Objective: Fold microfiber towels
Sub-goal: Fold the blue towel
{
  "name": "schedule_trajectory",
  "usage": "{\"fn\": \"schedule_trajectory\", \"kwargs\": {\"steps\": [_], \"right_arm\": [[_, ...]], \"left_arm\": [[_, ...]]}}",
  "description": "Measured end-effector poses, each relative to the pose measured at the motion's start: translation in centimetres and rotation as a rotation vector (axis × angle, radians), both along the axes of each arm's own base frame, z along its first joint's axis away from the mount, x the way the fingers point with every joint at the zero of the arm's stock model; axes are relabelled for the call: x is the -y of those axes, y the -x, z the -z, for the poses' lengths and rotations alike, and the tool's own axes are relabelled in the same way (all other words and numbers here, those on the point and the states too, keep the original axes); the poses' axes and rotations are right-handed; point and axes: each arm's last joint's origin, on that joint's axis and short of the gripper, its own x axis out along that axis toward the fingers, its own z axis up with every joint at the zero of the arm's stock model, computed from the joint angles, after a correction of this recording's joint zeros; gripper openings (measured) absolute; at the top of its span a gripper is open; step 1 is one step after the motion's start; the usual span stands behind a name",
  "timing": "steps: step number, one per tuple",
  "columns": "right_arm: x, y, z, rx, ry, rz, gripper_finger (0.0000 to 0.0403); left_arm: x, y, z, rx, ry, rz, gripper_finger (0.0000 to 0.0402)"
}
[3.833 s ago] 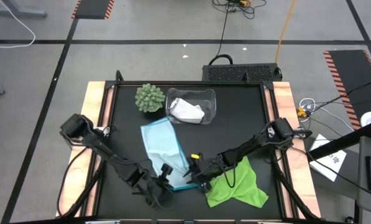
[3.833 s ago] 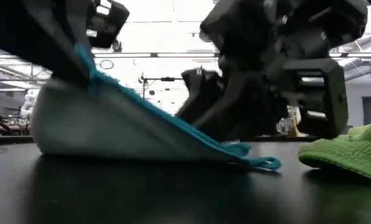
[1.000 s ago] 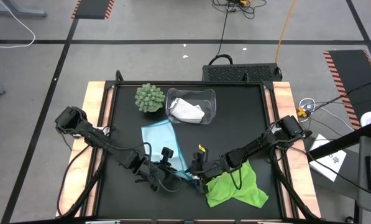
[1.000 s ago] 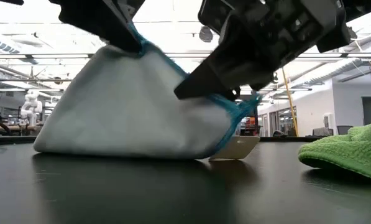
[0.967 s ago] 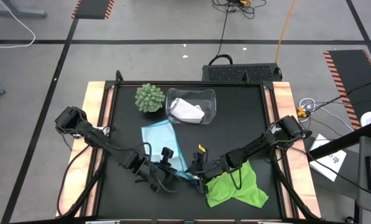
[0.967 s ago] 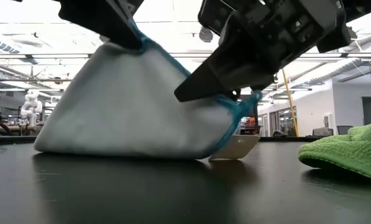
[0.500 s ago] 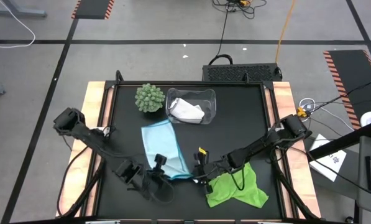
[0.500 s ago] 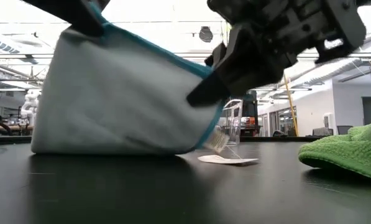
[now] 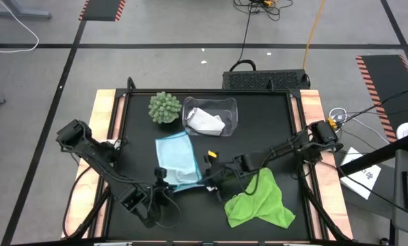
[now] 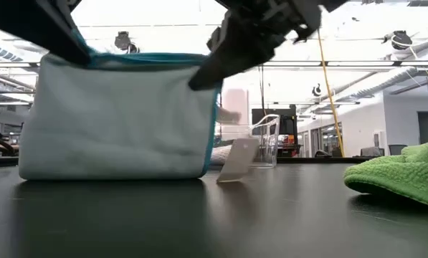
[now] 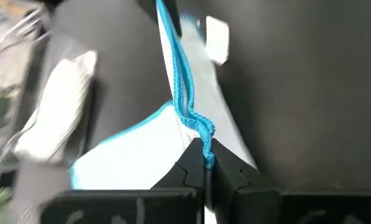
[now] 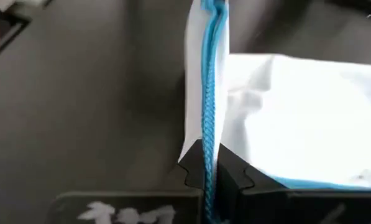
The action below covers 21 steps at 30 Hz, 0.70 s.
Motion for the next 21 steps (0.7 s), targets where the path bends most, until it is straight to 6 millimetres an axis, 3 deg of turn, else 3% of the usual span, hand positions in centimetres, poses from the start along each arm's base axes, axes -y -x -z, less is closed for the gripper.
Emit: {"fn": "schedule_trajectory", "kwargs": {"steps": [15, 21], "right_arm": [[7.7, -2.5, -2.5, 0.059, -0.003, 0.011, 0.0000], [10.6, -2.7, -2.8, 0.067, -0.047, 0.021, 0.0000]], "left_arm": [[-2.3, 3.4, 0.0, 0.032, -0.181, -0.300, 0.0004], [-3.3, 3.6, -0.2, 0.067, -0.192, -0.410, 0.0004]]}}
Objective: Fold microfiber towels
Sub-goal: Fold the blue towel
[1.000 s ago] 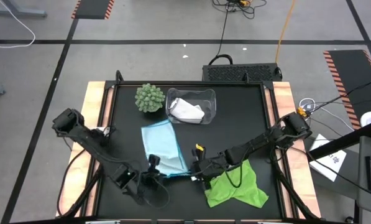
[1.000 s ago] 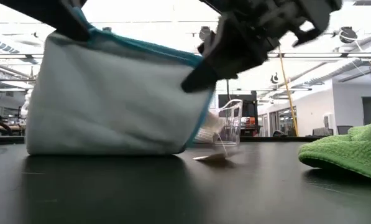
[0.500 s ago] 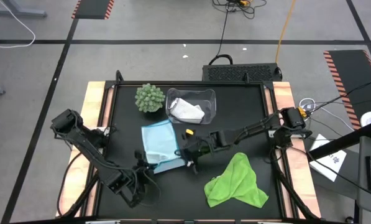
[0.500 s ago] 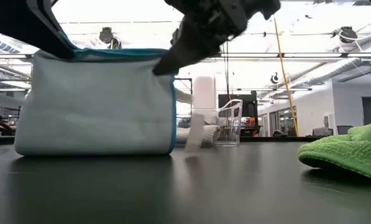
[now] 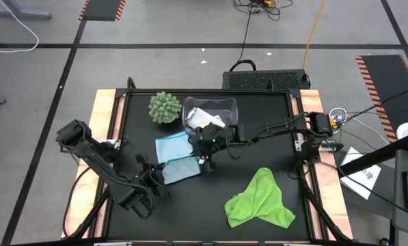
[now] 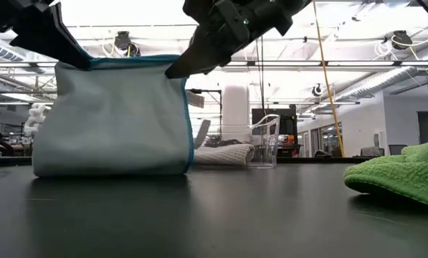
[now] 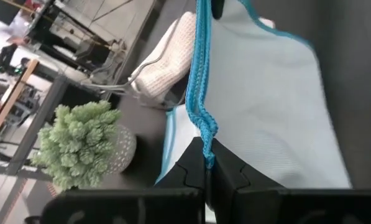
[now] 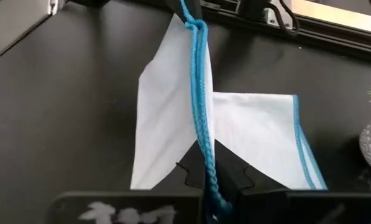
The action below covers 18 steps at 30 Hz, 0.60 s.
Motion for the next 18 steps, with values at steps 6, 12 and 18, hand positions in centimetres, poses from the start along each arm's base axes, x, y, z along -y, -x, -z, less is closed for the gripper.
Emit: {"fn": "schedule_trajectory", "kwargs": {"steps": [6, 12, 18], "right_arm": [[2.2, 0.1, 0.0, 0.001, -0.026, 0.013, 0.0000], [3.6, 0.0, 0.3, 0.006, -0.019, 0.035, 0.0000], [5.1, -0.8, 2.0, -0.006, -0.064, 0.030, 0.0000]], "left_arm": [[-1.6, -0.3, 0.9, -0.018, -0.019, -0.069, 0.0003], [-4.5, -0.6, 2.7, -0.059, -0.038, -0.195, 0.0003], [-5.9, -0.8, 3.4, -0.099, -0.036, -0.259, 0.0003]]}}
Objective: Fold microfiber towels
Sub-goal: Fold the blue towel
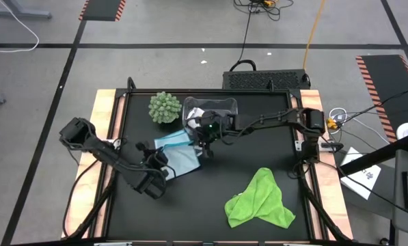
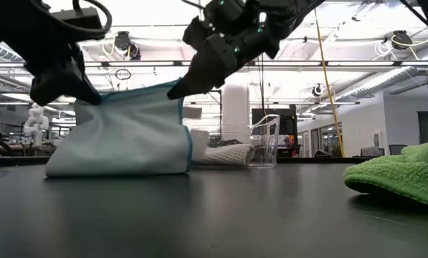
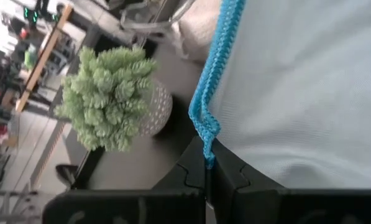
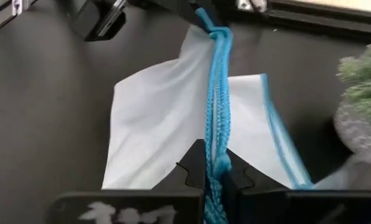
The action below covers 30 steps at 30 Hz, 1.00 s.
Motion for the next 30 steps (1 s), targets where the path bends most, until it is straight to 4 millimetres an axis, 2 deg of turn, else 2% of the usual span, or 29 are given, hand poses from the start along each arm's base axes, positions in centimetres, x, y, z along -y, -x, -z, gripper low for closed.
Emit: {"fn": "schedule_trajectory", "kwargs": {"steps": [9, 14, 19, 21, 30], "right_arm": [[2.8, -2.2, 2.2, -0.036, -0.012, 0.038, 0.0000], [4.8, -2.3, 2.5, -0.036, -0.031, 0.098, 0.0000], [5.6, -1.9, 2.7, -0.062, -0.058, 0.136, 0.0005], [5.8, -1.6, 2.9, -0.092, -0.090, 0.143, 0.0016], [5.7, -1.6, 3.0, -0.092, -0.122, 0.136, 0.0115]], "left_arm": [[-1.5, 0.1, 0.7, -0.084, 0.032, -0.073, 0.0003], [-3.2, 0.0, 1.5, -0.096, 0.025, -0.146, 0.0003], [-4.7, 0.0, 2.1, -0.135, 0.048, -0.210, 0.0020], [-5.0, 0.5, 2.5, -0.218, 0.089, -0.231, 0.0033], [-6.1, 1.1, 3.4, -0.210, 0.085, -0.294, 0.0072]]}}
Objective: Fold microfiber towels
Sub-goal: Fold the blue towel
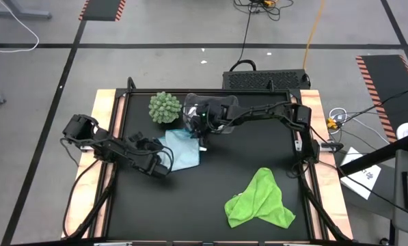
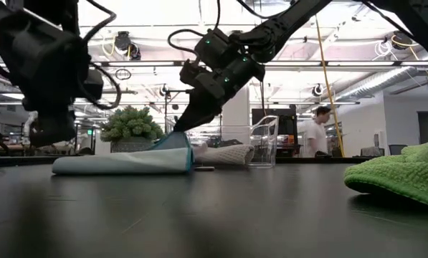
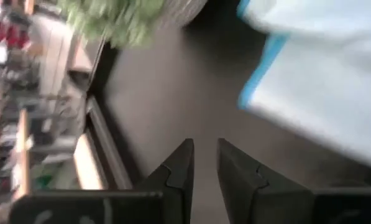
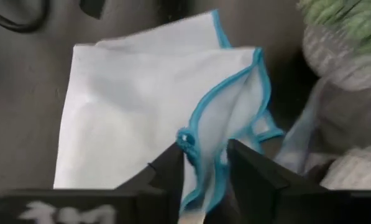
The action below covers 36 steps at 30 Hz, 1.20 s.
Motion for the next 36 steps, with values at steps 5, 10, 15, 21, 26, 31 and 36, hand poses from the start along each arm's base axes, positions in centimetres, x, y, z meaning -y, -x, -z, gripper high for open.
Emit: {"fn": "schedule_trajectory", "kwargs": {"steps": [5, 10, 15, 21, 26, 31, 36], "right_arm": [[-1.1, -0.4, -0.1, 0.022, 0.016, -0.034, 0.0162], [-5.1, -1.1, 0.2, 0.023, 0.050, -0.169, 0.0179], [-9.9, -1.6, 1.7, -0.037, 0.149, -0.251, 0.0180], [-10.7, -1.9, 4.8, -0.132, 0.312, -0.199, 0.0180], [-9.9, -2.3, 5.4, -0.111, 0.329, -0.158, 0.0180], [-10.2, -2.5, 5.2, -0.084, 0.350, -0.182, 0.0172], [-11.8, -1.8, 5.4, -0.140, 0.176, -0.271, 0.0101]], "left_arm": [[0.6, 0.2, 0.0, 0.033, -0.018, 0.008, 0.0082], [1.8, 0.6, -0.1, 0.088, -0.030, 0.028, 0.0081], [3.4, 1.3, -0.1, 0.139, -0.034, 0.067, 0.0081], [4.9, 1.8, -0.2, 0.233, -0.034, 0.091, 0.0081], [5.6, 2.2, -0.1, 0.272, -0.026, 0.109, 0.0081], [6.2, 1.9, 0.1, 0.315, -0.004, 0.150, 0.0081], [6.4, 1.7, 0.2, 0.335, 0.009, 0.169, 0.0081]]}}
